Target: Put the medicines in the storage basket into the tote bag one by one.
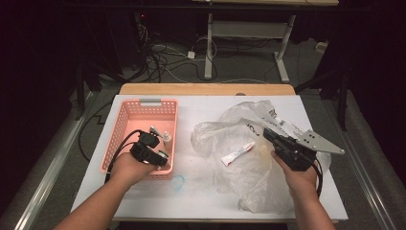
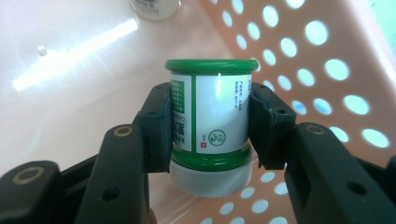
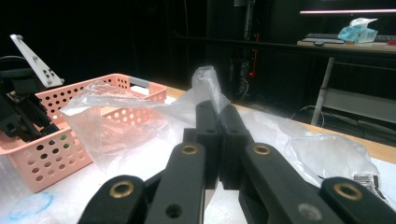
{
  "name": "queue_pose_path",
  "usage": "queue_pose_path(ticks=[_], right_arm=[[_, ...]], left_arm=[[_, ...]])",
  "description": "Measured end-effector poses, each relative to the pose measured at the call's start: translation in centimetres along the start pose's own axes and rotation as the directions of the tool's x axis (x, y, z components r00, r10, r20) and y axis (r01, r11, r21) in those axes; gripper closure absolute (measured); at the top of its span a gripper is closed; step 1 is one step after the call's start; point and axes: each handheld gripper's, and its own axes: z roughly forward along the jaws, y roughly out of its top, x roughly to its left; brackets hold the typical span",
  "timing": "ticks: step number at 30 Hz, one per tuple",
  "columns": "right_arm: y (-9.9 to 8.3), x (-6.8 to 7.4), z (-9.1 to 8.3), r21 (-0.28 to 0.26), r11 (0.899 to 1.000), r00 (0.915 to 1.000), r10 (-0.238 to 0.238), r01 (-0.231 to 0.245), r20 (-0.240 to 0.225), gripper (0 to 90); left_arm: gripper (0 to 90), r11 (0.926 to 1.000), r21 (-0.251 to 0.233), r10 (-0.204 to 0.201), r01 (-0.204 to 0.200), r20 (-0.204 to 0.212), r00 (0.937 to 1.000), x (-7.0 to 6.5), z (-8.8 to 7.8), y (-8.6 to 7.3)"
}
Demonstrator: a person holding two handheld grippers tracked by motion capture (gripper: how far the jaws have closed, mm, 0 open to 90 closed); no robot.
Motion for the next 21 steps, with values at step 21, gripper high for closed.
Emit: queue_pose_path(ticks=[21], right_arm=[[-0.1,0.2,0.1,0.006,1.0,1.0,-0.007,0.007,-0.002,90.0]], left_arm=[[54.0,0.9578,-0.285,0.05,-0.033,0.052,0.9974,-0.7,-1.5,-2.7]])
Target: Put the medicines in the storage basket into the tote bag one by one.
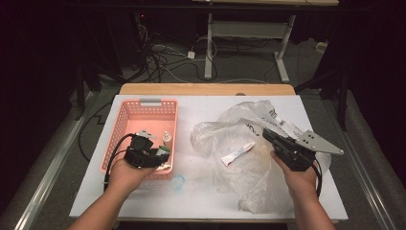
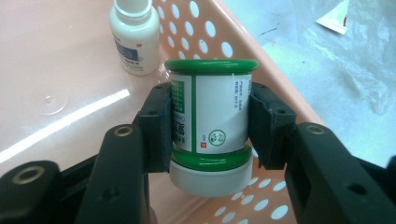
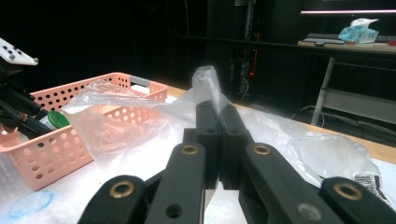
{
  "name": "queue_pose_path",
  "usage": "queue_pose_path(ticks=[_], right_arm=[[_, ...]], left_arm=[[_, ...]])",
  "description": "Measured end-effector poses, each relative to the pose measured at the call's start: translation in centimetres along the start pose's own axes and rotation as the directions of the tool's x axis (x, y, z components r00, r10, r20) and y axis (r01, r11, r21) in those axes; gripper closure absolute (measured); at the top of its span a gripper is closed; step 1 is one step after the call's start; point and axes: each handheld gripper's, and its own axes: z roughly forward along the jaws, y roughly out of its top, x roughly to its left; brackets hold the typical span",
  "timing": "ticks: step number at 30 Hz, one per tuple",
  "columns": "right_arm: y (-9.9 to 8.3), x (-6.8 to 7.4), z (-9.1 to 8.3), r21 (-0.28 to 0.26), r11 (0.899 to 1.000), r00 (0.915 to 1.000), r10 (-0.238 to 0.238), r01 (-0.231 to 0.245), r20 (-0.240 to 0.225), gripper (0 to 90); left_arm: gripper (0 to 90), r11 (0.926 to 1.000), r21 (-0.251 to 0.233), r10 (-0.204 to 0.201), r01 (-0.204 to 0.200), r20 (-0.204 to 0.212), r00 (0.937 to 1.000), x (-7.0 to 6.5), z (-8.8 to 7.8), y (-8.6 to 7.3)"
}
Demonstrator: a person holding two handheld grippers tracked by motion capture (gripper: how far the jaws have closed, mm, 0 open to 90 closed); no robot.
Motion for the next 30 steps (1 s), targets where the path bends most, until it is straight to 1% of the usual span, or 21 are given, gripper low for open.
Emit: queue_pose_path(ticks=[2,5,6,8,13,15,16,18,20,23,26,30], right_arm=[[-0.1,0.1,0.1,0.004,1.0,1.0,0.003,-0.003,0.0,90.0],[-0.1,0.2,0.2,0.007,1.0,1.0,0.0,0.0,-0.001,90.0],[-0.1,0.2,0.2,0.006,1.0,1.0,-0.004,0.004,-0.001,90.0],[-0.1,0.2,0.3,0.007,1.0,1.0,-0.007,0.007,-0.003,90.0],[-0.2,0.2,0.3,0.009,1.0,0.9999,-0.01,0.01,-0.004,90.0],[-0.2,0.2,0.3,0.012,1.0,1.0,-0.004,0.004,-0.003,90.0],[-0.2,0.2,0.3,0.013,1.0,1.0,-0.007,0.007,-0.002,90.0],[-0.3,0.2,0.3,0.016,1.0,1.0,-0.005,0.006,-0.002,90.0],[-0.3,0.2,0.4,0.015,1.0,1.0,-0.006,0.006,0.0,90.0],[-0.3,0.3,0.4,0.018,1.0,0.9999,-0.011,0.011,-0.002,90.0],[-0.3,0.4,0.4,0.02,1.0,0.9999,-0.011,0.011,-0.003,90.0],[-0.3,0.4,0.4,0.018,1.0,0.9999,-0.016,0.016,-0.005,90.0]], left_arm=[[54.0,0.9997,-0.023,0.012,-0.012,-0.015,0.9998,-0.1,-0.1,-0.2],[54.0,0.9983,-0.056,0.013,-0.015,-0.02,0.9997,-0.2,-0.4,-0.5],[54.0,0.9978,-0.065,0.015,-0.017,-0.031,0.9994,-0.3,-0.5,-0.6],[54.0,0.9963,-0.078,0.032,-0.036,-0.057,0.9979,-0.5,-0.6,-0.7],[54.0,0.9915,-0.128,0.019,-0.025,-0.045,0.9988,-0.5,-0.7,-1.5],[54.0,0.9882,-0.145,0.039,-0.047,-0.061,0.9974,-0.6,-0.8,-1.7],[54.0,0.9866,-0.157,0.037,-0.046,-0.061,0.9975,-0.6,-0.8,-1.9],[54.1,0.9831,-0.181,0.022,-0.03,-0.043,0.9988,-0.6,-0.8,-2.2],[54.0,0.9812,-0.19,0.023,-0.032,-0.045,0.9987,-0.6,-0.7,-2.4],[54.0,0.9756,-0.216,0.032,-0.04,-0.043,0.9986,-0.6,-0.8,-2.7],[54.0,0.9676,-0.25,0.026,-0.034,-0.035,0.9991,-0.5,-1.0,-2.9],[54.1,0.9597,-0.279,0.026,-0.036,-0.039,0.9989,-0.4,-1.2,-3.1]])
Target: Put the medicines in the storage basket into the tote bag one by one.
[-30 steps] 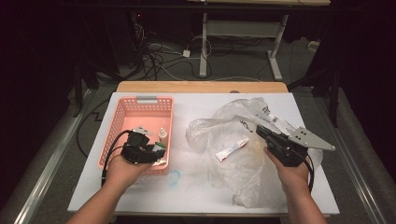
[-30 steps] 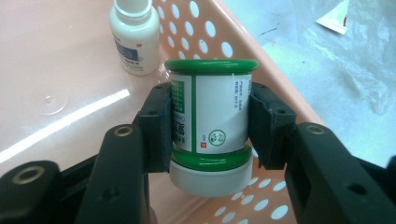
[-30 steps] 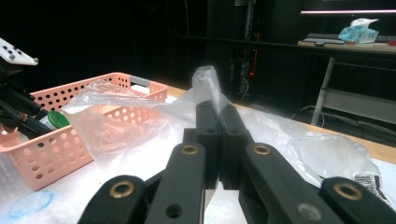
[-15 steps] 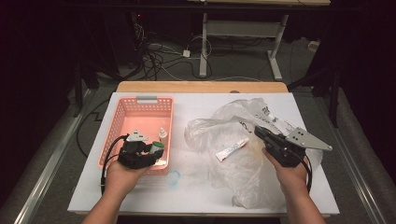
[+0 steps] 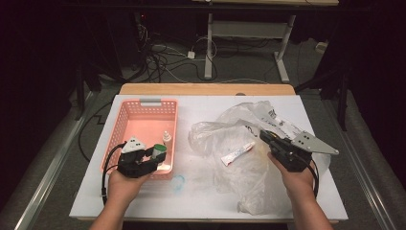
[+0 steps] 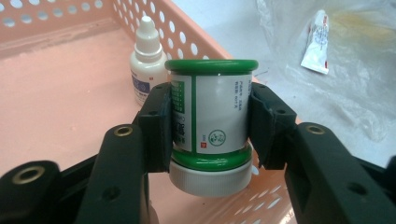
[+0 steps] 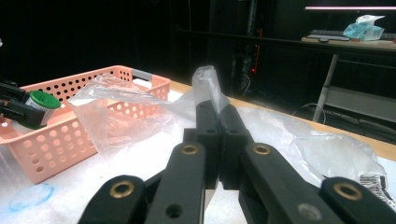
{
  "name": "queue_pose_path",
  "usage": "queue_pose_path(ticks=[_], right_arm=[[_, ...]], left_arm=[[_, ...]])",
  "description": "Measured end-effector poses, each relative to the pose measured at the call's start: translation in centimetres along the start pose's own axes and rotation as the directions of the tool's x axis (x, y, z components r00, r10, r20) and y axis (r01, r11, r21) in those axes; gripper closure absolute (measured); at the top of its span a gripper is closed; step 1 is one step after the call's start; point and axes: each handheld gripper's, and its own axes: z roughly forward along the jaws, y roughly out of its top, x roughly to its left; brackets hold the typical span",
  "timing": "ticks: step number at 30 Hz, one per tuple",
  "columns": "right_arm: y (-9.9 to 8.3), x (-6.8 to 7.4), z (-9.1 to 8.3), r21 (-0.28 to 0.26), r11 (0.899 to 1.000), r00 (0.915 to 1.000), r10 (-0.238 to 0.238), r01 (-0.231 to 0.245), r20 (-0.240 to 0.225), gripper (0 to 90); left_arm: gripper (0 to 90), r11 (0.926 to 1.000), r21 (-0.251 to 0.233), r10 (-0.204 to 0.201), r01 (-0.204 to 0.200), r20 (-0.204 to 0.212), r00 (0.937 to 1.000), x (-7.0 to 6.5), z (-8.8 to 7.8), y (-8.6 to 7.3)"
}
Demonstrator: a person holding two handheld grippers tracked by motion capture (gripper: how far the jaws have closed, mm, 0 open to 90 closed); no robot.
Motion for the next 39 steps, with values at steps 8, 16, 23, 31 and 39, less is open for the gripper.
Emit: queue_pose_path(ticks=[8,16,23,31,39], right_arm=[[0.1,-0.1,-0.1,-0.011,1.0,1.0,0.001,-0.001,-0.002,90.0],[0.2,0.1,-0.1,-0.01,1.0,1.0,0.005,-0.005,-0.006,90.0],[0.2,0.1,-0.2,-0.012,1.0,1.0,0.0,-0.001,-0.007,90.0],[0.2,0.2,-0.1,-0.009,1.0,0.9999,-0.001,0.001,-0.011,90.0],[0.2,0.3,0.0,-0.006,1.0,0.9999,-0.004,0.004,-0.01,90.0]], left_arm=[[54.0,0.9988,-0.048,0.004,-0.003,0.016,0.9999,-0.5,-0.7,0.3],[54.0,0.9952,-0.089,0.044,-0.039,0.052,0.9977,-2.1,-1.4,0.7],[54.0,0.9932,-0.097,0.074,-0.064,0.103,0.992,-3.8,-1.3,1.0],[53.9,0.9897,-0.101,0.116,-0.102,0.149,0.982,-5.8,-0.3,0.8],[53.9,0.9848,-0.081,0.167,-0.153,0.194,0.9667,-8.2,1.7,1.0]])
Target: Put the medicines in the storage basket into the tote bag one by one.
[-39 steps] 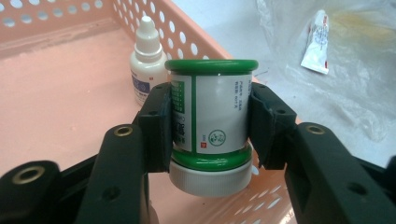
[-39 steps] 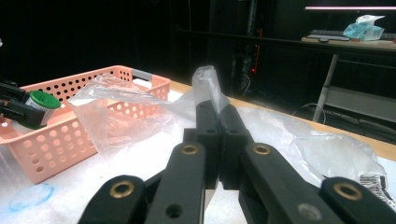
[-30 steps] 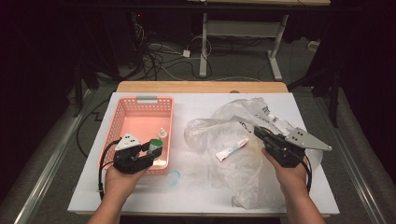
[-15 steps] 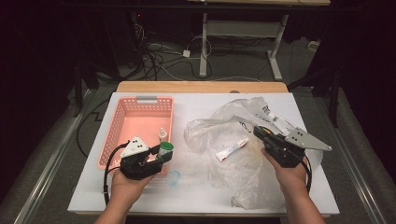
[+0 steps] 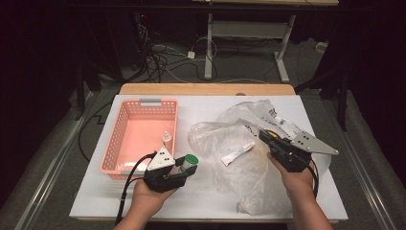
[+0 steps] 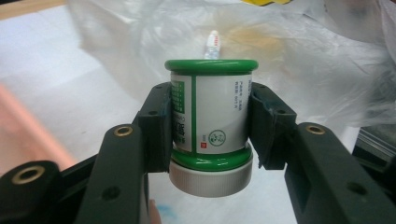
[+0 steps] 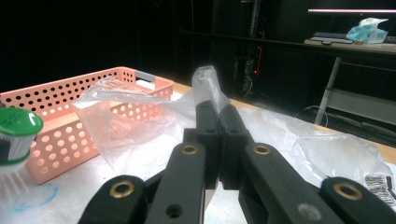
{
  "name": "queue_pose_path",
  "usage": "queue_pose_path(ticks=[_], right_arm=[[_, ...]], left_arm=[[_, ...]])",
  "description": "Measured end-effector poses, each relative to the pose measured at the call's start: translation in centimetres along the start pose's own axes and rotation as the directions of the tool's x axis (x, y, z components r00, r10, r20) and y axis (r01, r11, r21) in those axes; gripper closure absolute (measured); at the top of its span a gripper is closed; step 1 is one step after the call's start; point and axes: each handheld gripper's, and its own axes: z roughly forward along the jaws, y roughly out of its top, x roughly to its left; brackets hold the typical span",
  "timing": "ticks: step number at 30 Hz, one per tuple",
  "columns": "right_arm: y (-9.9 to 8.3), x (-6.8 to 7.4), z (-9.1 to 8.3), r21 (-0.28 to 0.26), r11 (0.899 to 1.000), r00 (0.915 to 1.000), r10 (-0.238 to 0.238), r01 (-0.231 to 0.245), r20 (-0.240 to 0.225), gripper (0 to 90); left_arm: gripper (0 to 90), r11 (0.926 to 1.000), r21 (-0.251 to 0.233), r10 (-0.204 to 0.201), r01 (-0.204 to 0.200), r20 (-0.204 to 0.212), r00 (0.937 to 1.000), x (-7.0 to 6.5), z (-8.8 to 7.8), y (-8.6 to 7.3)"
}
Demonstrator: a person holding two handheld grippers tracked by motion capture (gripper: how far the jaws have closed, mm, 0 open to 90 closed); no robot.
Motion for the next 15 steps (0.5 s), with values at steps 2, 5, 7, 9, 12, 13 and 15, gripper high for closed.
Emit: queue_pose_path(ticks=[2,5,7,9,12,13,15], right_arm=[[0.0,0.0,0.0,-0.001,1.0,1.0,0.002,-0.002,0.001,90.0],[0.0,-0.1,-0.1,-0.004,1.0,1.0,-0.001,0.001,0.0,90.0],[0.0,-0.2,-0.1,-0.001,1.0,1.0,0.0,0.0,0.001,90.0],[-0.1,-0.2,-0.1,-0.001,1.0,1.0,0.0,0.0,0.0,90.0],[0.0,-0.2,-0.1,-0.006,1.0,1.0,0.007,-0.007,-0.001,90.0],[0.0,-0.2,-0.1,-0.007,1.0,1.0,0.008,-0.008,-0.002,90.0],[0.0,-0.2,-0.1,-0.008,1.0,0.9999,0.014,-0.014,-0.003,90.0]], left_arm=[[53.9,1.0,0.004,0.004,-0.004,0.013,0.9999,-0.3,0.7,0.1],[53.9,0.9999,0.014,0.006,-0.006,0.029,0.9996,-0.8,1.9,0.4],[53.9,0.9995,0.026,0.018,-0.019,0.037,0.9992,-1.1,2.7,0.6],[53.9,0.9996,0.023,0.011,-0.013,0.05,0.9987,-1.4,3.6,0.9],[53.9,0.9996,0.026,0.007,-0.009,0.071,0.9975,-1.8,4.9,1.5],[53.9,0.9993,0.033,0.015,-0.018,0.078,0.9968,-2.0,5.5,1.8],[53.9,0.9986,0.039,0.032,-0.035,0.081,0.9962,-2.5,6.4,2.2]])
